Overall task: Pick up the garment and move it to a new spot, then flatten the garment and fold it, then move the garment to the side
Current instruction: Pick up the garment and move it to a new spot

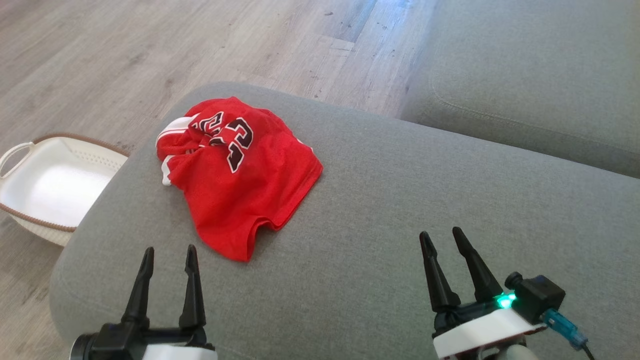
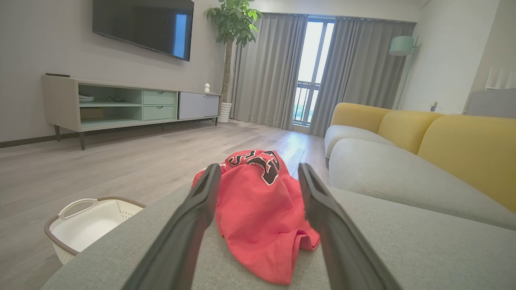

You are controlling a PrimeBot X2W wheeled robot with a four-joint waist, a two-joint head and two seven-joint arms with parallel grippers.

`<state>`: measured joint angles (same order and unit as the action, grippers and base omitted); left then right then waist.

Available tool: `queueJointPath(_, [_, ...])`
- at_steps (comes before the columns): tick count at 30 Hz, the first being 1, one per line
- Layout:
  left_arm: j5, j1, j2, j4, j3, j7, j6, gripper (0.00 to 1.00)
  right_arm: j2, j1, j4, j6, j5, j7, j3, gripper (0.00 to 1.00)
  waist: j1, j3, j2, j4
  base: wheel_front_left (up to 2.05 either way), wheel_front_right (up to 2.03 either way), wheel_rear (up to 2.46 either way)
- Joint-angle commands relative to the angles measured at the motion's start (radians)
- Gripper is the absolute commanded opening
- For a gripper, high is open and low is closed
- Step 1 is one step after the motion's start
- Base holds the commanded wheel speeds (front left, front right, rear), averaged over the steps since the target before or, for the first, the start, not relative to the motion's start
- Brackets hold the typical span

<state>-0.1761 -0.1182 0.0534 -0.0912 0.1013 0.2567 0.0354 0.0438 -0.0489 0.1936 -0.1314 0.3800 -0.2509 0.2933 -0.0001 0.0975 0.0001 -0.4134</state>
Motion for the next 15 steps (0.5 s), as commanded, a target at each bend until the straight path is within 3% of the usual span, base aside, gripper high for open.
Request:
queueJointPath(1, [0.002, 0.031, -0.003, 0.034, -0.032, 0.005, 0.002, 1.00, 0.006, 0.035, -0.030, 0.001, 0.008, -0.011, 0.023, 1.00, 0.0001, -0.001, -0.0001, -0.003, 0.00, 0.00, 0.00])
queueJointPath(8, [0.006, 0.049, -0.003, 0.045, -0.055, 0.005, 0.005, 1.00, 0.006, 0.047, -0.036, 0.001, 0.022, -0.011, 0.018, 1.00, 0.0001, -0.032, -0.0001, 0.011, 0.00, 0.00, 0.00])
queueJointPath(15, [0.063, 0.183, 0.024, 0.033, -0.115, 0.005, 0.035, 1.00, 0.006, 0.108, -0.078, 0.001, -0.023, -0.011, -0.023, 1.00, 0.0001, -0.176, -0.0001, 0.066, 0.00, 0.00, 0.00])
